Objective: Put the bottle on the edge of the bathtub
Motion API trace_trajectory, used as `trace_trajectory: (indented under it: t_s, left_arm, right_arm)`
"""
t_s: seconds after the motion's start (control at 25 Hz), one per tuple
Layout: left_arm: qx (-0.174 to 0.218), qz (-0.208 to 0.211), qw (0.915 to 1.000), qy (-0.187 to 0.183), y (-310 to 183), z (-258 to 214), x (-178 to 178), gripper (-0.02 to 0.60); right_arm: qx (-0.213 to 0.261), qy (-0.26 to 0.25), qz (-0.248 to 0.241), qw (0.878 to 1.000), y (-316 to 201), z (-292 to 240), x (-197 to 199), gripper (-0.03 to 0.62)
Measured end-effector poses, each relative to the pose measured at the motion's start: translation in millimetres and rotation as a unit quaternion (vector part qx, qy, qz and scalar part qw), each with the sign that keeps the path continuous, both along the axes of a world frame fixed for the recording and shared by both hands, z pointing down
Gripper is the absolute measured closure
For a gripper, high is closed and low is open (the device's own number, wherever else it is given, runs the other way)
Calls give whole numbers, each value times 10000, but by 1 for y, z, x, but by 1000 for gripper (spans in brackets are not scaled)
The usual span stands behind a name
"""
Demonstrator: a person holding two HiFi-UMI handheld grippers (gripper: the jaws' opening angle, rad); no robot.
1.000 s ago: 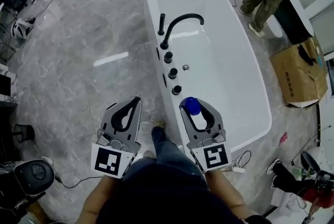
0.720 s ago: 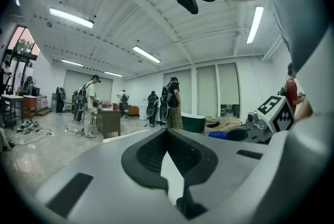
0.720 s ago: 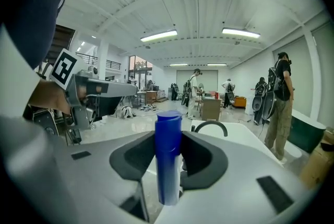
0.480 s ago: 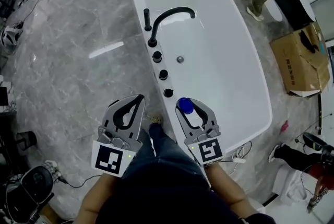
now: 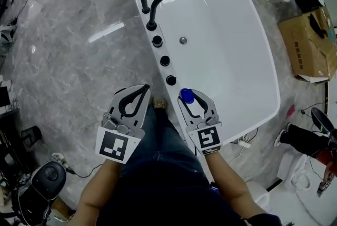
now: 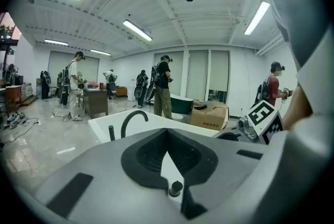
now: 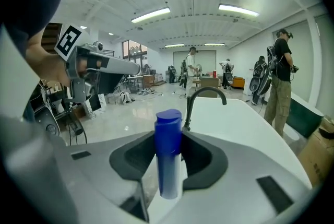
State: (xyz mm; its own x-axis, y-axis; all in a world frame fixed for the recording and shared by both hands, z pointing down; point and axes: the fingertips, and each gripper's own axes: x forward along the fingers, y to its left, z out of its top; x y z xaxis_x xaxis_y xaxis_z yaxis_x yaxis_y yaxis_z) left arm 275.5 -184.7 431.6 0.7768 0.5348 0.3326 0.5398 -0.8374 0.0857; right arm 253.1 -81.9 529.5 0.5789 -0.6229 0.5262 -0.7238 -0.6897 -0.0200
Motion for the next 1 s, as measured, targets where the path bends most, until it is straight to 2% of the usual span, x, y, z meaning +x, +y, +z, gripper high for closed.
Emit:
trace_trajectory:
  t_s: [0.12,0.52,0.8,1.0]
  left_arm:
    - [6,138,9997,-176,1,23,4,560]
    - [190,903,9936,-648,15,80,-6,560]
    - [229,1158,9904,-719,23,96,-15,560]
    - [274,1155,9893,-846,18,100,-23,560]
  right_arm:
    - [-11,-208,205,9996,0,17,3,431]
    - [-555,-570,323,9963,-1,90,1,432]
    - [-838,-710,318,9934,-7,126,-3,433]
    - [-1124,-657,225,9912,-7,136,-9,431]
